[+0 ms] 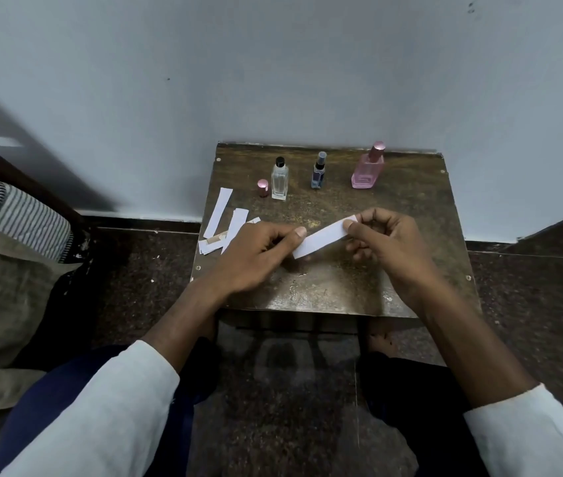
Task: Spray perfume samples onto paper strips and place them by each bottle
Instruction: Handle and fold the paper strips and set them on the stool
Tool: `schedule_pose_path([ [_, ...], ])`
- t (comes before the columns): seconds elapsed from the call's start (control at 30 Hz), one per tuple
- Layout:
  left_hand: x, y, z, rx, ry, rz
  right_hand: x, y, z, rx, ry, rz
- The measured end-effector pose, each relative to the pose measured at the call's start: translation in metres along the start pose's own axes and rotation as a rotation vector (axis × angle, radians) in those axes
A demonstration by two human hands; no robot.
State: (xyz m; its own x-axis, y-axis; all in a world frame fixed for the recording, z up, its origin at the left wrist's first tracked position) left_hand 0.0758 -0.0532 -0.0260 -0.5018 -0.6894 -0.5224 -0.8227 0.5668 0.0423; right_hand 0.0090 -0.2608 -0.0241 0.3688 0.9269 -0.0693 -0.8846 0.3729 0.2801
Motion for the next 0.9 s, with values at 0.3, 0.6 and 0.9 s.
schedule_pose_path([
  [0.3, 0.003, -0.002, 0.005, -0.034, -0.01, 0.058, 0.0, -0.012, -0.009, 0.099, -0.18, -0.08],
  [0.6, 0.003, -0.004, 0.011, -0.082, -0.027, 0.061, 0.0, -0.015, -0.001, -0.036, -0.148, -0.109],
  [0.9, -0.001, -0.004, -0.003, 0.004, 0.079, -0.024, -0.007, -0.019, -0.01, -0.001, -0.091, -0.173],
])
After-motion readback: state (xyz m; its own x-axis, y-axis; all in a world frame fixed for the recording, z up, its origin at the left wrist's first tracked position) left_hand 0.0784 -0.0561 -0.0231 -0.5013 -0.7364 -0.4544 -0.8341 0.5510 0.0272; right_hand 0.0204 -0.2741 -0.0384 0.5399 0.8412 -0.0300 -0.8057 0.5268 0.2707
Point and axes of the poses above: each hand's wrist, its own y-axis away from the middle knuckle, its own x-axis out of the palm, z = x × y, the point moved 6 cm from there along -y, towards the middle knuckle, and after that the axes turned 6 degrees about -z, right-handed, at the moved point
